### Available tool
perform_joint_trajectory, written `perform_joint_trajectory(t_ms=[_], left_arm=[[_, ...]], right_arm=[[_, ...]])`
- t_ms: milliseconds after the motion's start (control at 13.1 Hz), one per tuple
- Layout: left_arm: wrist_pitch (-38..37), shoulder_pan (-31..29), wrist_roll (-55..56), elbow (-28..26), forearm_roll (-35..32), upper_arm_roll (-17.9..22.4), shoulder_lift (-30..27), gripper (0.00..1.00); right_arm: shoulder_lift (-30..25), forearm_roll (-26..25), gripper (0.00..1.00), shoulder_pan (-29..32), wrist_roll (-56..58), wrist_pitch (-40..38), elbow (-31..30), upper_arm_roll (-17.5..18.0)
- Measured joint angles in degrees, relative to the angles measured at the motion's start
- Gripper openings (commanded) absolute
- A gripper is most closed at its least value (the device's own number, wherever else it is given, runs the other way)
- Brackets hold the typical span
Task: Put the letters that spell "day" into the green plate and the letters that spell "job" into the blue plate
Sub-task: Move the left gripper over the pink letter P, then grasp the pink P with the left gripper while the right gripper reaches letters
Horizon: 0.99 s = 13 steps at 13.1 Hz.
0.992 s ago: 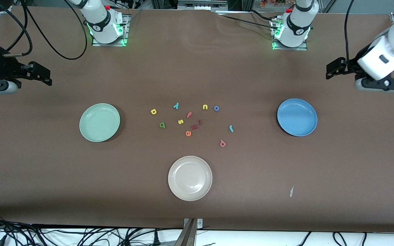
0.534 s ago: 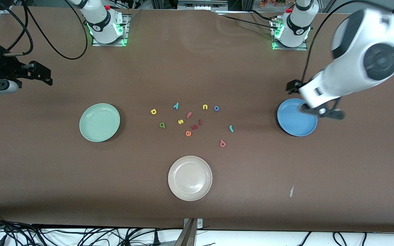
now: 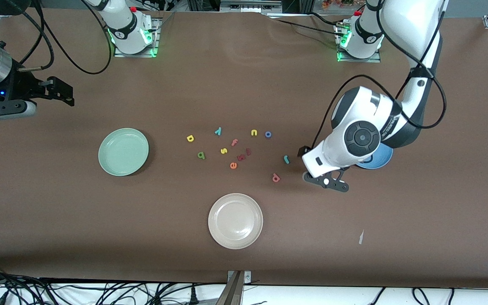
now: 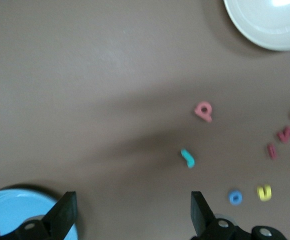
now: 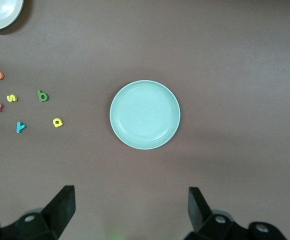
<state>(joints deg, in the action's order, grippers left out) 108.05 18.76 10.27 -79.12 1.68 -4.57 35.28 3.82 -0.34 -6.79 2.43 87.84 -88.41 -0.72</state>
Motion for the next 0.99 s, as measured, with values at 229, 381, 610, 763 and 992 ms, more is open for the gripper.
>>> perform_joint_trajectory(t_ms=[229,381,610,763,992], left_arm=[[5.2,1.0,15.1,1.1,0.0,-0.2,4.5,1.00],[9.3,3.1,26.9,1.6,0.0,-0.3,7.3,1.00],[13.6,5.3,39.0,1.9,0.0,-0.4,10.5,1.00],[15.4,7.4,45.9,2.3,0.0,-0.3,12.6,0.97],[15.9,8.4,50.2,3.0,0.0,-0.1,15.7,0.84]], right_arm=[[1.0,0.0,1.00,-0.2,0.1,-0.5,-0.3,0.0],[1.9,0.0,1.00,-0.2,0.1,-0.6,-1.9,0.0],[3.1,1.6,1.00,-0.2,0.1,0.3,-2.8,0.0],[4.3,5.7,1.00,-0.5,0.1,3.0,-3.3,0.5],[7.0,6.6,1.00,-0.9,-2.1,13.5,-7.2,3.8]])
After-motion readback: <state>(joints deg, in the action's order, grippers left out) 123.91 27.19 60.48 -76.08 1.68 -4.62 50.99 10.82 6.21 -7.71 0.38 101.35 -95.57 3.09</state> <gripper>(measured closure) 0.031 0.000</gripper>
